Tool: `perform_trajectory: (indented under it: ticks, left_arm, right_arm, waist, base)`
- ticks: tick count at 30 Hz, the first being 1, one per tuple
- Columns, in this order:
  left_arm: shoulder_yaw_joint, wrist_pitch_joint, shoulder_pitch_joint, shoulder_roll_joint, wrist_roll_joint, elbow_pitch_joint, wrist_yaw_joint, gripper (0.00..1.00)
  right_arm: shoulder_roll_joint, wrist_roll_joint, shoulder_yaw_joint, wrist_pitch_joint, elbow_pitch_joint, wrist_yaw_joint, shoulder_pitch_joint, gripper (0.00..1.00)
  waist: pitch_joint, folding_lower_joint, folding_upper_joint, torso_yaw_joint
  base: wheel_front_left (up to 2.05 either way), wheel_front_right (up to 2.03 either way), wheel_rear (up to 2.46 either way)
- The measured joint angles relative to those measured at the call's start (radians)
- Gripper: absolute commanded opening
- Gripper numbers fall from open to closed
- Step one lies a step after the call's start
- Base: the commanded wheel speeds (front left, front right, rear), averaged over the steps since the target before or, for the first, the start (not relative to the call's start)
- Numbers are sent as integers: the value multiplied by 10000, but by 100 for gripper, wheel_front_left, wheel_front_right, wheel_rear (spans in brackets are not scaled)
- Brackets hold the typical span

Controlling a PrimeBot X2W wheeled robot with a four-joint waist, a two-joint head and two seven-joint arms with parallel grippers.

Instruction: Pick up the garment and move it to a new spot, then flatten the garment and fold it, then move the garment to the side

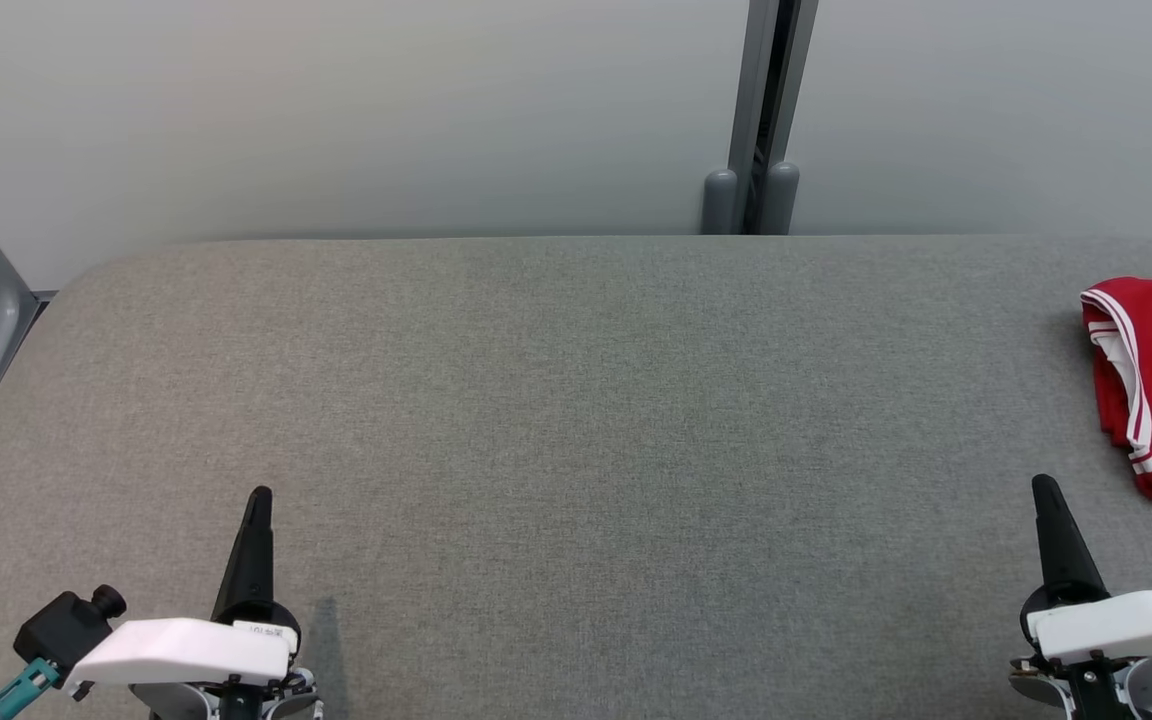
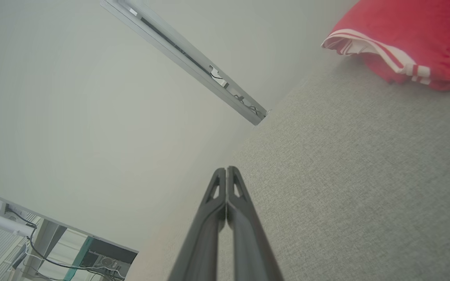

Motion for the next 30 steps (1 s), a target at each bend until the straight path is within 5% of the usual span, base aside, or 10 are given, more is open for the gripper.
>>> perform_trajectory:
  ticks: [30]
  left_arm:
    - [341,742,-498,63,-2621,56,0,0]
  right_arm:
    - [-35,3160,-293,826,104,-2,-332,0]
  waist:
    - [-7,0,0,-258]
  base:
    - [0,0,0]
